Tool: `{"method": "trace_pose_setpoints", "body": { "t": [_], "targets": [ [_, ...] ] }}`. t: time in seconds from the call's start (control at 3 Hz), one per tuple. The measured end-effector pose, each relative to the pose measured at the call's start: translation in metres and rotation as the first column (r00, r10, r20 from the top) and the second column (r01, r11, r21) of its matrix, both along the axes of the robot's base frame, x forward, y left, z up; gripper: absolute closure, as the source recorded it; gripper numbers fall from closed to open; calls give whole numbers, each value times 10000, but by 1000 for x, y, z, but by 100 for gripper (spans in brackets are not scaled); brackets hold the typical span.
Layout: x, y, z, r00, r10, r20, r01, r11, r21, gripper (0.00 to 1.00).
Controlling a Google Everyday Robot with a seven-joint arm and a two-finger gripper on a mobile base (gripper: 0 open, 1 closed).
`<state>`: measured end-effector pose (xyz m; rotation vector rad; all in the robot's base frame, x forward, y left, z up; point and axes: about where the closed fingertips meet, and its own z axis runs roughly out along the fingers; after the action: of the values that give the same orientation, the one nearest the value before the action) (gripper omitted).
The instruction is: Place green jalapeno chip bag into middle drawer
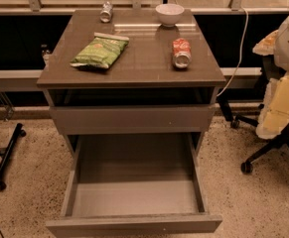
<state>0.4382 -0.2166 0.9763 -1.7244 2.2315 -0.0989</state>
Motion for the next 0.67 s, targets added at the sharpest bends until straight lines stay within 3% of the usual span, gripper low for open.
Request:
{"method": "trace_pose_setpoints", "body": {
  "t": [0.67],
  "targets": [
    [5, 11, 1, 9996, 24, 295, -28, 9999, 137, 0]
  ]
}}
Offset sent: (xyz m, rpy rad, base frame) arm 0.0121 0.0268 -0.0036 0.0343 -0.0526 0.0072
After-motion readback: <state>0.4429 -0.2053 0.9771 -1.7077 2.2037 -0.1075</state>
